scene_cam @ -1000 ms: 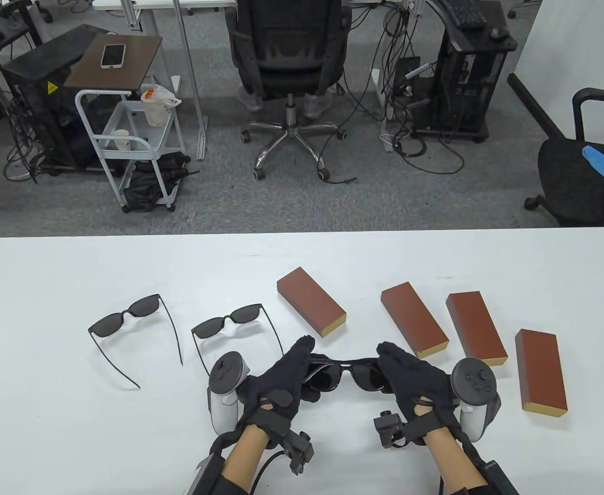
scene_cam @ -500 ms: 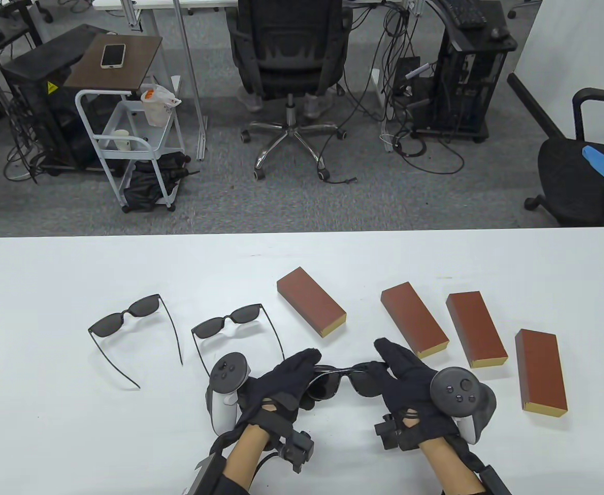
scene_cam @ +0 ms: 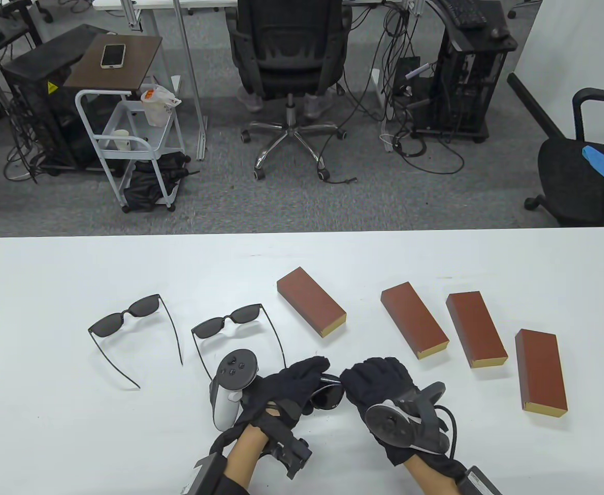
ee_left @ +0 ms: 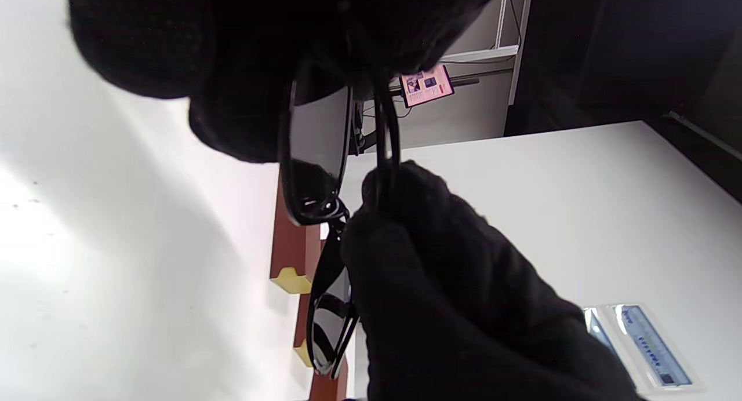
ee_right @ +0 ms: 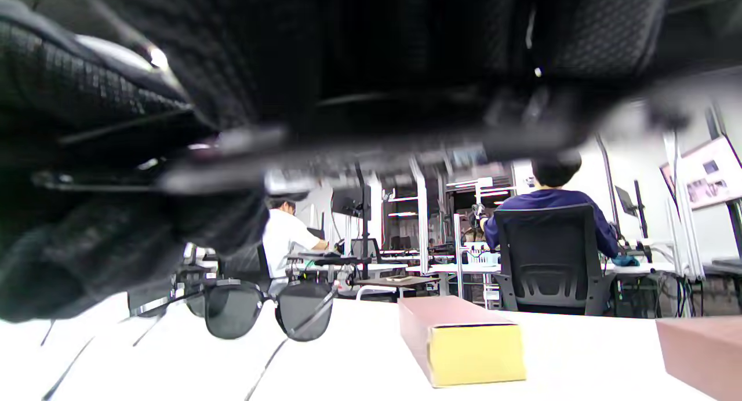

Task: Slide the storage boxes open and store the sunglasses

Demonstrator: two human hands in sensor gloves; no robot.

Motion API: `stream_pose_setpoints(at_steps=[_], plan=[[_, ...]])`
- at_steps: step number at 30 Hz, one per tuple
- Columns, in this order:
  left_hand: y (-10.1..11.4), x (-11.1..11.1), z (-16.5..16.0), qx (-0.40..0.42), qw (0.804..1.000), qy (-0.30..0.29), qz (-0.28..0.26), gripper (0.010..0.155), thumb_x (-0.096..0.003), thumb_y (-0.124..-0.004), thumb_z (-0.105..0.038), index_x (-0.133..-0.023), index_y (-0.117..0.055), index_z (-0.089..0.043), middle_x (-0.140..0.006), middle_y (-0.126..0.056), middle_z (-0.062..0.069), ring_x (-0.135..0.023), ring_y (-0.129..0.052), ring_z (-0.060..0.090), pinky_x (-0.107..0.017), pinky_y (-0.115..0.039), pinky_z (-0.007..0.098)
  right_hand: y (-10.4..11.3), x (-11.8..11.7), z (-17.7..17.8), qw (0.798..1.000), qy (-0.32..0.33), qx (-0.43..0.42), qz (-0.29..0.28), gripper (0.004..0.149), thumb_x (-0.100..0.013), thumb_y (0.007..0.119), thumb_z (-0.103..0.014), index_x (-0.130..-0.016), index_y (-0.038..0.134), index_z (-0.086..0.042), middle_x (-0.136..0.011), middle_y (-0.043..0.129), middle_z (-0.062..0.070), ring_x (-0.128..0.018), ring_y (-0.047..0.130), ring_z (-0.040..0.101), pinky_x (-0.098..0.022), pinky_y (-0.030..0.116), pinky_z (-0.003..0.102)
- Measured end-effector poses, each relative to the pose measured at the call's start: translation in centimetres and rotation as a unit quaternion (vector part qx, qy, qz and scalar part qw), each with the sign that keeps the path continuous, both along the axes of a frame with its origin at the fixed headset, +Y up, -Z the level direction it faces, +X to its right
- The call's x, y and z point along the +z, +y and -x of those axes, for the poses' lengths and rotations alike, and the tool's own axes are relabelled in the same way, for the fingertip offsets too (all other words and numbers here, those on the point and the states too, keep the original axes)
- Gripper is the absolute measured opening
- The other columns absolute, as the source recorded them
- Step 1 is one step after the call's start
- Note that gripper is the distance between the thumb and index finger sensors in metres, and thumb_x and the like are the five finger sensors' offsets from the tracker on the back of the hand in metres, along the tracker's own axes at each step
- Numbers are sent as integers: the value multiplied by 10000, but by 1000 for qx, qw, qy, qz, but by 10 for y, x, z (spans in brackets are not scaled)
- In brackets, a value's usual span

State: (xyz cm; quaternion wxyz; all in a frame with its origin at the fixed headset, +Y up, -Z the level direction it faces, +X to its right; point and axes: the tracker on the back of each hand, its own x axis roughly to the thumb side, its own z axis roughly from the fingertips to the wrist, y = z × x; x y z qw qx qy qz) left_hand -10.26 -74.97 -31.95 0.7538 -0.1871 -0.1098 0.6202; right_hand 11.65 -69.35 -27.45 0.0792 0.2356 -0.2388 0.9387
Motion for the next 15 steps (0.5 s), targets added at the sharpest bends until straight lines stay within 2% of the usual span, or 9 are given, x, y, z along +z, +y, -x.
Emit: stream_pose_setpoints(at_steps=[3,7,9,13,15], plan=[[1,0,2,-19,1000,7,-8,535,-494,-764,-357,-1003,-753,-192,-868,-913,127,-623,-973,324,-438,-806,516,-3,-1,2,1000,-4,13,8,376,-288,916,-350,-647,923,-239,-616,997,65,-572,967,301,-514,772,543],[11,0,12,-85,994,42,-56,561,-483,-787,-391,-1013,-741,-215,-915,-887,129,-684,-954,345,-464,-794,529,-8,-3,3,999,-8,41,31,379,-283,917,-351,-645,925,-240,-611,1002,61,-567,971,296,-518,775,537],[18,1,18,-129,986,65,-82,564,-482,-786,-401,-1016,-740,-221,-929,-879,126,-714,-942,353,-488,-783,542,-14,-5,6,994,-5,90,57,377,-281,917,-353,-642,928,-248,-613,1002,54,-571,973,289,-523,775,533],[32,4,29,-232,954,120,-144,573,-472,-785,-433,-1011,-752,-242,-968,-856,106,-778,-915,371,-535,-760,568,-26,-8,11,985,3,145,90,377,-274,923,-363,-636,931,-258,-605,1010,42,-567,982,275,-524,785,520],[39,5,33,-298,929,134,-171,568,-470,-783,-444,-1007,-763,-258,-980,-847,105,-797,-904,375,-549,-751,576,-32,-10,14,980,8,159,121,378,-270,927,-370,-632,933,-263,-598,1015,37,-560,988,268,-521,790,515]])
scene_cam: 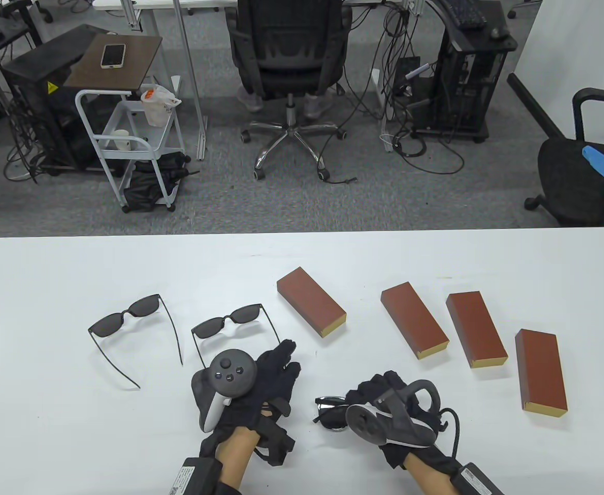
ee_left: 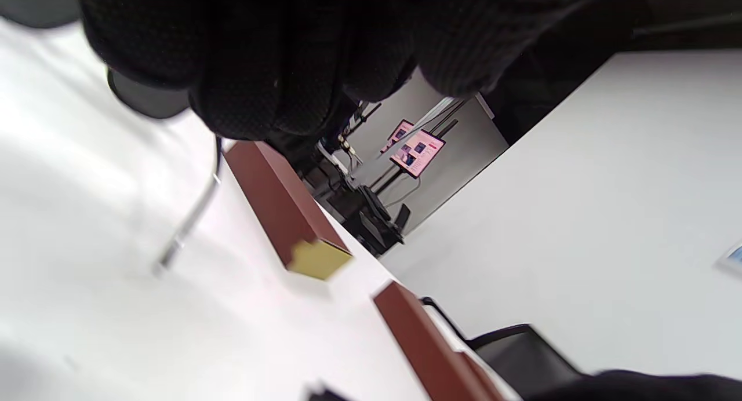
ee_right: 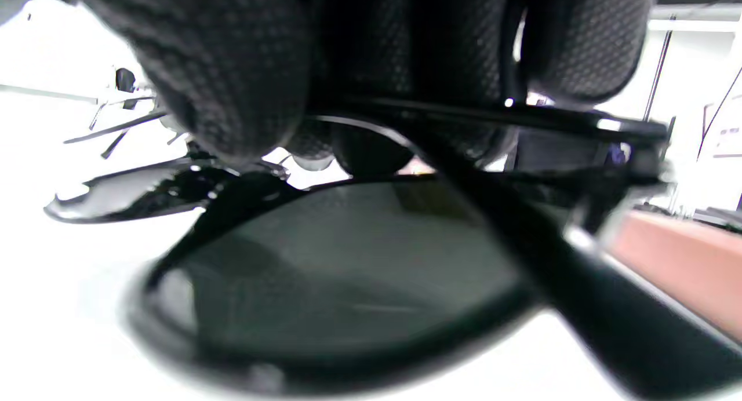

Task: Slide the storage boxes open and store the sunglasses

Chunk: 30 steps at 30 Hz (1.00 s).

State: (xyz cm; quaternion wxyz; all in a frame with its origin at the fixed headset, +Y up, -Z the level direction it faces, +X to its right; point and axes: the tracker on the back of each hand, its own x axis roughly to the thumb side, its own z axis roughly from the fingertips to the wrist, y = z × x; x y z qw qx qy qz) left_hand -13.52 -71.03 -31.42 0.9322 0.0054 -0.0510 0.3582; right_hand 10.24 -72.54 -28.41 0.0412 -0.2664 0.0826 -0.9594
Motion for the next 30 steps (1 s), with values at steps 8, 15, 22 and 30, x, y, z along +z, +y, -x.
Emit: stream_pose_setpoints(at_steps=[8,15,22,30], plan=[[8,1,6,-123,991,34,-39,572,-461,-777,-470,-996,-777,-267,-983,-844,91,-807,-899,366,-554,-752,568,-17,-3,4,998,1,8,59,381,-269,928,-391,-631,932,-271,-602,1018,27,-569,995,258,-520,798,503],[9,0,10,-128,990,49,-32,584,-461,-777,-479,-1002,-768,-260,-1010,-814,92,-844,-866,375,-575,-733,577,-24,-5,7,997,-1,12,73,387,-274,919,-402,-639,924,-271,-617,1008,30,-578,988,263,-525,794,505],[9,-1,15,-134,988,62,-32,585,-460,-777,-480,-1002,-767,-261,-1013,-811,88,-847,-864,373,-575,-733,577,-21,-7,4,994,-15,-7,106,416,-274,913,-423,-662,910,-271,-662,987,43,-615,968,279,-540,777,517],[9,-1,14,-139,988,60,-24,610,-459,-774,-487,-1019,-743,-246,-1078,-721,92,-951,-756,388,-641,-666,605,6,-21,-25,984,-73,-112,115,543,-264,902,-482,-757,841,-264,-835,870,84,-775,846,354,-601,706,543]])
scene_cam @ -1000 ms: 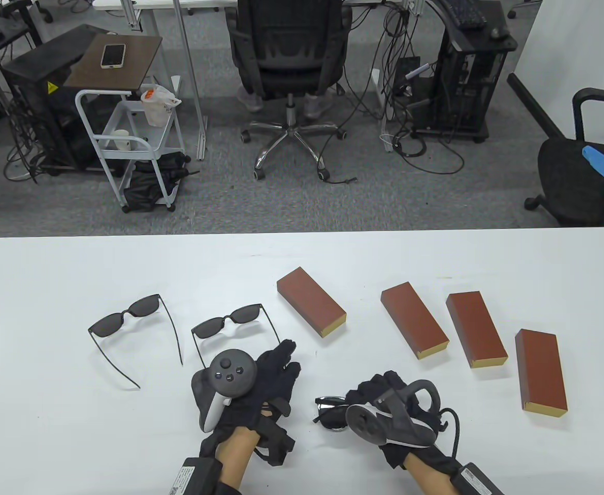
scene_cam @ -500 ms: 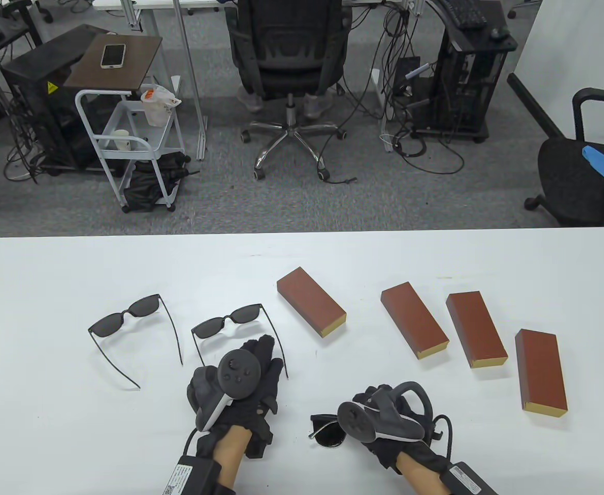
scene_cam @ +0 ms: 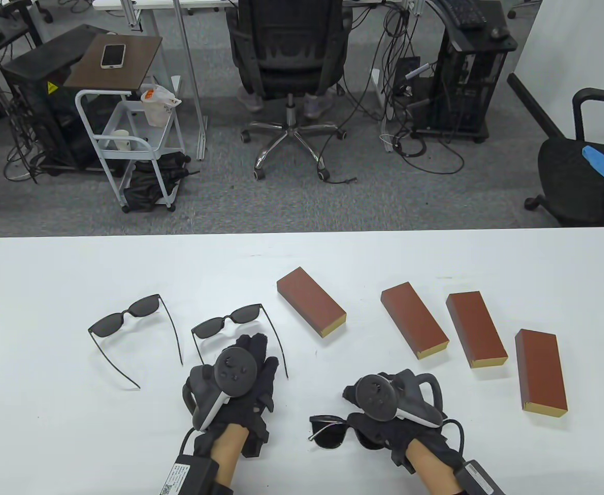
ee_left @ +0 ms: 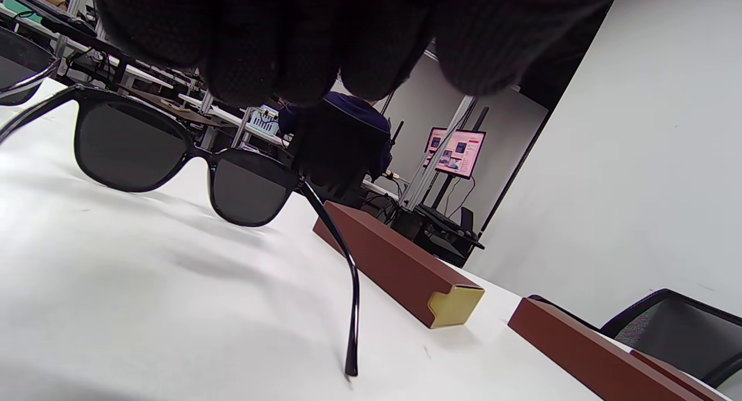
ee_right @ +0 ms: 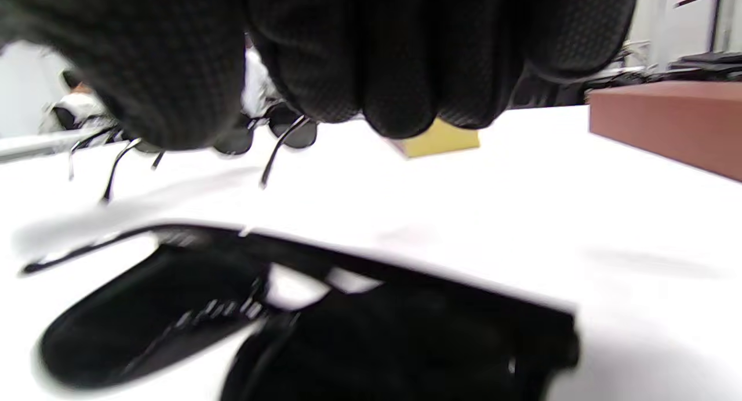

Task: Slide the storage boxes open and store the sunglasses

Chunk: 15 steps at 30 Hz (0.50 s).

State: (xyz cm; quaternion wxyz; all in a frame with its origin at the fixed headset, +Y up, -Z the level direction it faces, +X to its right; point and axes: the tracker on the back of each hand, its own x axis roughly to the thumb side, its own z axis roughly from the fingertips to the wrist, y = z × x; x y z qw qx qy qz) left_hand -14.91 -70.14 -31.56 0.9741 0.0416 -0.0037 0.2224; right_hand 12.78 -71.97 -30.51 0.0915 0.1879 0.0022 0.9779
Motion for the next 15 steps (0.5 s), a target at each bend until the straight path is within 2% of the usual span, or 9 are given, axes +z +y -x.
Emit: stream_pose_setpoints(at_steps=[6,11,15], plan=[[0,0,0,-8,1000,3,-5,627,-458,-770,-496,-1031,-722,-245,-1094,-691,94,-969,-723,393,-659,-640,612,-1,-23,-33,995,-85,17,-44,585,-263,878,-534,-777,821,-261,-866,839,94,-785,830,370,-592,716,536],[0,0,2,-6,1000,8,-5,626,-458,-769,-498,-1031,-720,-251,-1091,-693,94,-965,-726,395,-658,-640,611,7,-48,-55,981,-162,62,-81,650,-270,862,-550,-832,757,-241,-910,781,118,-807,796,390,-605,703,529],[0,0,2,-3,1000,12,-3,628,-459,-768,-500,-1034,-716,-252,-1092,-692,95,-966,-725,396,-658,-639,612,5,-75,-71,960,-230,147,-60,766,-257,850,-607,-888,660,-216,-959,709,141,-832,762,402,-614,709,501]])
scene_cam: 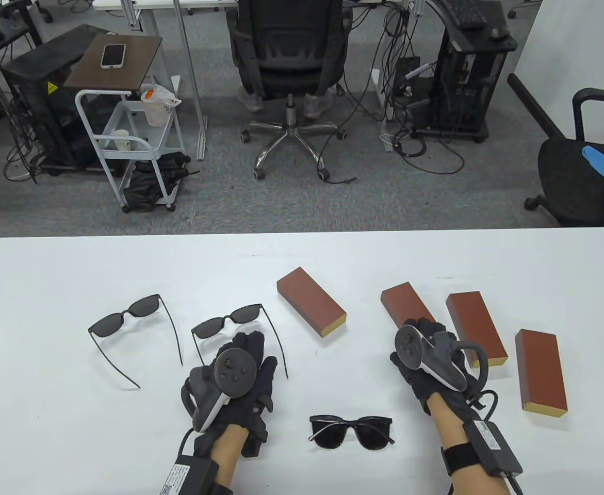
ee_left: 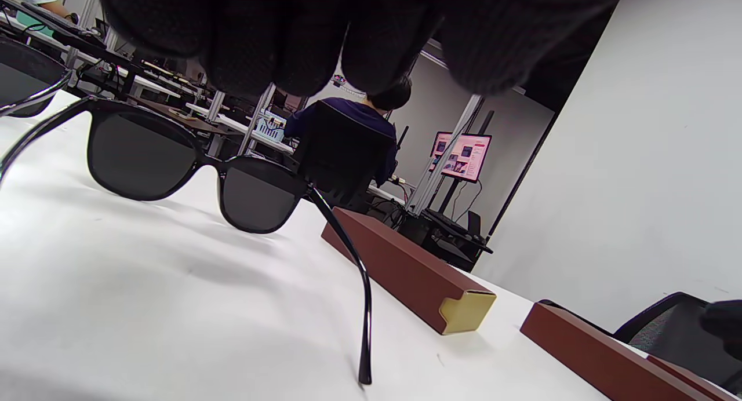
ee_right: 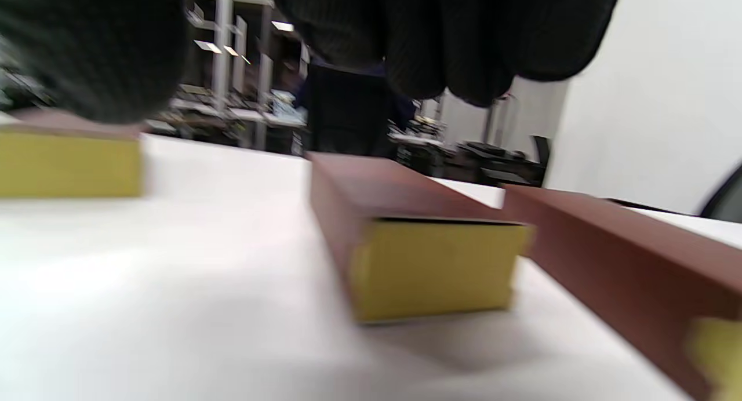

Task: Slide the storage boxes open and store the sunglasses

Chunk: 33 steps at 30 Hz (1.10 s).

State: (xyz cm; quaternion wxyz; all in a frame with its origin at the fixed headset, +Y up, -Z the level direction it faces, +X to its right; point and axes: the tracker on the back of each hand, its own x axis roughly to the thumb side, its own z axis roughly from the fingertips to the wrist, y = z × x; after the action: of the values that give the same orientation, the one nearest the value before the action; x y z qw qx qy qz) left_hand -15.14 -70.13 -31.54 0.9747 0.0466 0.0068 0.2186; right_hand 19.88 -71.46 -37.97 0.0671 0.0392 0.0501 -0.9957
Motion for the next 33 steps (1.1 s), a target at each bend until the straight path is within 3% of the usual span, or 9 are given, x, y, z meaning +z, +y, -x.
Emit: stream_pose_setpoints(at_steps=[6,15,19,21,26,29,33], plan=[[0,-1,2,6,1000,5,2,628,-458,-769,-498,-1033,-719,-249,-1092,-692,98,-968,-720,398,-665,-626,618,-10,-30,-9,995,-40,75,44,860,-209,860,-660,-905,619,-216,-981,684,141,-856,744,398,-633,692,500],[-2,-4,12,11,1000,23,8,625,-458,-768,-491,-1032,-718,-248,-1094,-685,94,-973,-706,400,-688,-608,602,-36,-56,-5,992,-62,51,94,896,-207,827,-698,-939,545,-266,-1009,664,113,-914,663,404,-673,597,566],[-3,-4,15,13,999,28,9,624,-459,-767,-490,-1031,-720,-246,-1093,-685,95,-969,-711,399,-678,-621,599,-41,-60,1,991,-60,72,94,900,-216,809,-700,-947,511,-267,-1004,647,144,-905,648,423,-675,592,564],[-2,-4,16,14,999,30,10,624,-459,-768,-489,-1031,-720,-246,-1091,-690,94,-968,-713,399,-676,-624,598,-41,-62,2,993,-66,55,79,834,-249,830,-624,-937,542,-253,-970,690,158,-873,682,428,-662,604,569],[-2,-4,16,20,999,29,8,622,-458,-768,-491,-1029,-723,-248,-1088,-696,92,-961,-722,396,-666,-636,596,-40,-64,0,991,-79,17,103,838,-259,841,-612,-940,538,-229,-944,687,197,-833,700,436,-640,613,579],[1,-2,18,26,998,41,-35,602,-452,-773,-489,-1003,-759,-245,-1050,-754,88,-900,-791,384,-620,-685,574,-42,-61,-1,989,-91,-21,112,843,-276,821,-605,-951,498,-218,-946,645,216,-826,672,445,-638,596,587],[4,0,16,24,998,39,-39,606,-452,-774,-491,-1007,-751,-249,-1057,-743,83,-911,-778,383,-626,-678,574,-43,-55,-3,990,-89,-44,101,827,-289,816,-579,-954,483,-217,-945,616,226,-826,644,450,-643,571,592]])
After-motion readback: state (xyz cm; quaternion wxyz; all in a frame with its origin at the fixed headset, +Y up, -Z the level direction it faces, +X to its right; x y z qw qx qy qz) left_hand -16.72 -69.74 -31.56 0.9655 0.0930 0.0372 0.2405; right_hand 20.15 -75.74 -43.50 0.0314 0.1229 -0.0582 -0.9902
